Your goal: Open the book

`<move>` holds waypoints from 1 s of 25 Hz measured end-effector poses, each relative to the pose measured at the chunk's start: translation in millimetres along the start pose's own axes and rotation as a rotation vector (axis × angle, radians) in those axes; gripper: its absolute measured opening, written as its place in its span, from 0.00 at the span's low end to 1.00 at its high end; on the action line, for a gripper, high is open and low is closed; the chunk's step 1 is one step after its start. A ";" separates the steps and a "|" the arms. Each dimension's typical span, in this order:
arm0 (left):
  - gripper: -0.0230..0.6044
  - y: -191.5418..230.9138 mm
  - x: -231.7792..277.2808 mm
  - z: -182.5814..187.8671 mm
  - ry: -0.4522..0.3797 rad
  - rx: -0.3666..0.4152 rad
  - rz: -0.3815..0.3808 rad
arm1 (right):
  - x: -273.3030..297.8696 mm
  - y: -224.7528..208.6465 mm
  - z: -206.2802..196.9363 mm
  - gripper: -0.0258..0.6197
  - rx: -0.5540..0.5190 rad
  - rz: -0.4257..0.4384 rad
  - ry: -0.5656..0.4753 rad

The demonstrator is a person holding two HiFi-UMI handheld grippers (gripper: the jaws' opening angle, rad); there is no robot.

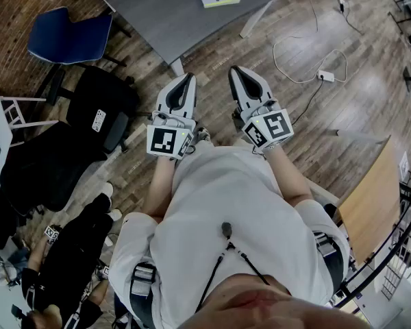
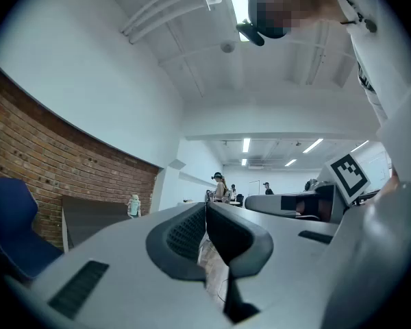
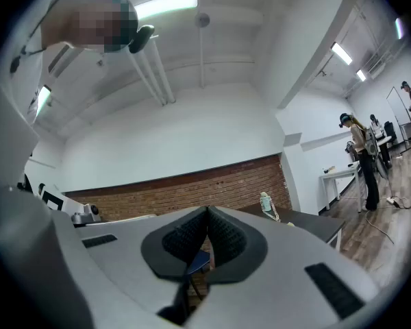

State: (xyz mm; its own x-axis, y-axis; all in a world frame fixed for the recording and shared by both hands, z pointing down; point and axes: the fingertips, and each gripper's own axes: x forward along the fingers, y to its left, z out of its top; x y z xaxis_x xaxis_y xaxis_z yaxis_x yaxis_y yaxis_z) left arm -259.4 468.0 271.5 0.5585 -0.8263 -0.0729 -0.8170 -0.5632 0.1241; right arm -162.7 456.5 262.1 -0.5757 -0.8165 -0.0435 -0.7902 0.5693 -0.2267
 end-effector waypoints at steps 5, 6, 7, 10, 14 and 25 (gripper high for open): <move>0.07 -33.2 27.4 -10.4 0.005 0.007 -0.035 | -24.3 -30.9 5.3 0.10 -0.004 -0.014 -0.003; 0.08 -40.5 33.1 -11.7 0.005 0.009 -0.039 | -31.5 -37.6 6.4 0.10 -0.006 -0.020 -0.005; 0.08 -48.9 38.9 -12.0 0.002 0.011 -0.042 | -39.3 -45.0 8.4 0.10 -0.008 -0.027 -0.006; 0.08 -79.3 57.6 -7.3 -0.010 0.032 -0.051 | -62.3 -70.7 20.8 0.10 -0.015 -0.040 -0.014; 0.08 -123.1 76.3 -2.0 -0.012 0.053 -0.058 | -92.7 -102.5 35.7 0.10 -0.005 -0.042 -0.018; 0.08 -191.2 108.1 -15.9 0.001 0.090 -0.004 | -137.6 -147.4 49.0 0.10 -0.021 0.052 -0.029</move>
State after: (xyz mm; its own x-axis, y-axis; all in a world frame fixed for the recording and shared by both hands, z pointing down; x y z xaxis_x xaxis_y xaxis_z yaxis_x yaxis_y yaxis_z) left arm -40.6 486.4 255.6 0.5622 -0.8238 -0.0722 -0.8241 -0.5654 0.0341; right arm 43.3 480.2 253.8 -0.6104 -0.7877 -0.0829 -0.7635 0.6130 -0.2032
